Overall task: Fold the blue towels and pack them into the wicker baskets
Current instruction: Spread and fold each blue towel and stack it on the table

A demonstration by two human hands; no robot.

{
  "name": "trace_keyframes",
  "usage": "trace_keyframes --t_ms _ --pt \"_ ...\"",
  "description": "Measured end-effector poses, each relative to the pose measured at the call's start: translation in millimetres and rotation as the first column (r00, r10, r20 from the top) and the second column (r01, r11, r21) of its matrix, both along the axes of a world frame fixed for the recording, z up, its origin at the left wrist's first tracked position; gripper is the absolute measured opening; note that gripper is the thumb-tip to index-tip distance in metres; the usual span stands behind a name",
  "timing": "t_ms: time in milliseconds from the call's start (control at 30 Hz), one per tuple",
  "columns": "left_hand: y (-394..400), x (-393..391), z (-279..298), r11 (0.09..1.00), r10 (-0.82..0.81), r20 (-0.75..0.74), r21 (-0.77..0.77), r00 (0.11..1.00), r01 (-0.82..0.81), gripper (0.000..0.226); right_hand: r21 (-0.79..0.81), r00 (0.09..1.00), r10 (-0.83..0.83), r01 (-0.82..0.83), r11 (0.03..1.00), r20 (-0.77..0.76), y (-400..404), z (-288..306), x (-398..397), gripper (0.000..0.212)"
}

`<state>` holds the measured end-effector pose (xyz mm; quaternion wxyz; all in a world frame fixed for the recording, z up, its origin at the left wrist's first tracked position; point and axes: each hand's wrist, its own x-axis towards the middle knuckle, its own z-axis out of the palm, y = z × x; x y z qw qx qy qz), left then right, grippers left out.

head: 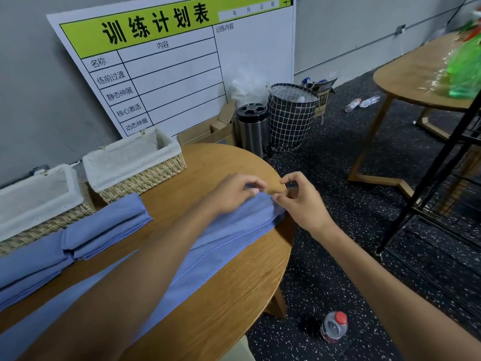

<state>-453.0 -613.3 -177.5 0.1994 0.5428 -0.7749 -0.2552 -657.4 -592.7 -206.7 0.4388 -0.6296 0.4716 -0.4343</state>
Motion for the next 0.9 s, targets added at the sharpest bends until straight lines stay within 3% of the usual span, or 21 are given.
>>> trace_keyframes --t_ms 233,433,500,600,667,733,900 --pt "-17 5 -9 0.986 0.001 0.123 -0.168 0.992 0.020 0.017 -0.008 1.000 0.009 -0.009 1.000 -0.010 0 9 7 0.017" --pt "-4 -4 -29 0.931 0.132 0.228 -0.362 0.965 -0.042 0.018 -0.064 0.945 0.076 -0.102 0.993 -0.318 1 13 -2 0.022" --pt "4 -6 -23 0.886 0.212 0.179 -0.450 0.961 -0.112 0.023 -0.086 0.890 0.073 -0.124 0.989 -0.449 -4 11 -3 0.027" --pt "37 -8 3 0.822 0.238 -0.073 -0.516 0.968 -0.241 0.017 -0.121 0.812 0.067 -0.167 0.979 -0.579 -6 6 -2 0.030" --pt "75 1 15 0.825 0.146 -0.111 -0.534 0.983 -0.183 0.010 -0.153 0.808 0.052 -0.174 0.973 -0.587 -5 1 -3 0.026" --pt "121 24 12 0.869 0.077 -0.030 -0.489 0.997 -0.082 0.005 -0.167 0.809 0.039 -0.168 0.971 -0.587 -5 -3 -3 0.022" --pt "207 102 -21 0.909 0.228 0.103 -0.378 0.968 -0.174 0.013 -0.234 0.834 -0.053 -0.092 0.968 -0.550 -4 -8 -7 0.012"
